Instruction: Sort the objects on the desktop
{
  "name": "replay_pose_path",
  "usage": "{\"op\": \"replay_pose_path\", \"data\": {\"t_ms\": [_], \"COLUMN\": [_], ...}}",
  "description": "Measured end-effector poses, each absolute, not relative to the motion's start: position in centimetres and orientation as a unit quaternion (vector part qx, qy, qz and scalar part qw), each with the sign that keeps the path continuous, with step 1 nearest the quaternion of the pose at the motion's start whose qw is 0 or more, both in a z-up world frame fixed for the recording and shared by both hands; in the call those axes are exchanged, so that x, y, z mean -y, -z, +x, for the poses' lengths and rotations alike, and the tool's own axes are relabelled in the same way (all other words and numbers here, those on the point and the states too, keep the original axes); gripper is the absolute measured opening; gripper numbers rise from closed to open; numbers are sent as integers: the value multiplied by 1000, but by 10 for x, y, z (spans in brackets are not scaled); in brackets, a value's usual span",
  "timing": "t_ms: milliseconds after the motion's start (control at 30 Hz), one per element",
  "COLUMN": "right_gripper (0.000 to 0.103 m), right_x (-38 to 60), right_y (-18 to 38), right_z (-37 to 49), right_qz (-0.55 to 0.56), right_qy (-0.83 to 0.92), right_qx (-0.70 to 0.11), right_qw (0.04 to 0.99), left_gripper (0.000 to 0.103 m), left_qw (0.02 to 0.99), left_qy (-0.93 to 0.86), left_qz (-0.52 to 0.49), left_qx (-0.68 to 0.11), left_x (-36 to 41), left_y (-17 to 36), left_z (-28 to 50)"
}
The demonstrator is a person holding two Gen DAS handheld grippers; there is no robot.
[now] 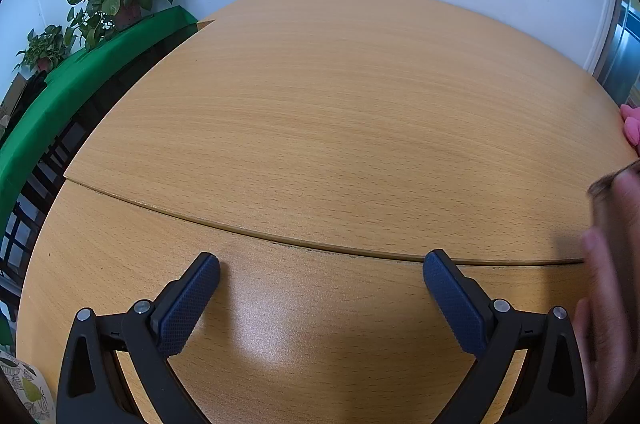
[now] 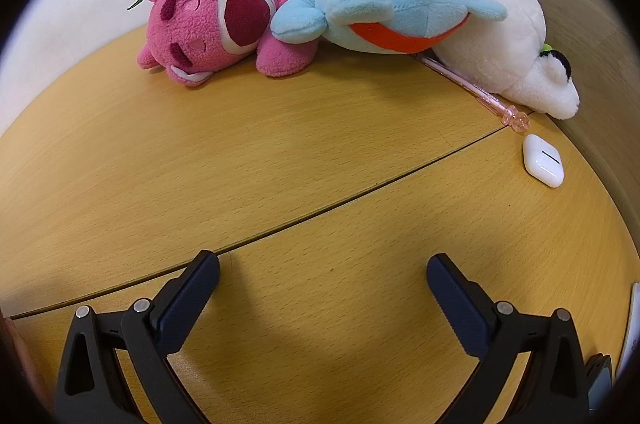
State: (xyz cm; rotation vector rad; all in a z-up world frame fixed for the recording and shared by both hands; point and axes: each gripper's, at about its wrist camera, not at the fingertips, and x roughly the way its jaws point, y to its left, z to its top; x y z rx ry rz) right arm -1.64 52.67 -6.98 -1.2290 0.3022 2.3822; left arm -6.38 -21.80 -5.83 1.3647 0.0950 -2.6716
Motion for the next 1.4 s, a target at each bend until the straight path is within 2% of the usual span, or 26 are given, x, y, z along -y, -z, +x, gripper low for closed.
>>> {"op": "replay_pose_path", "data": {"t_ms": [1400], "right_gripper": [103], "right_x": [-529], "right_y": [75], "right_z": [-17], "right_qz": [-444], "right_qy": [-862], "right_qx": [-110], "right_qw": [220], "left_gripper": [103], "left_qw": [72], "left_qy": [888], "left_qz": [454], "left_qx": [-33], "left_x": [216], "left_y": [59], "left_z": [-64]}}
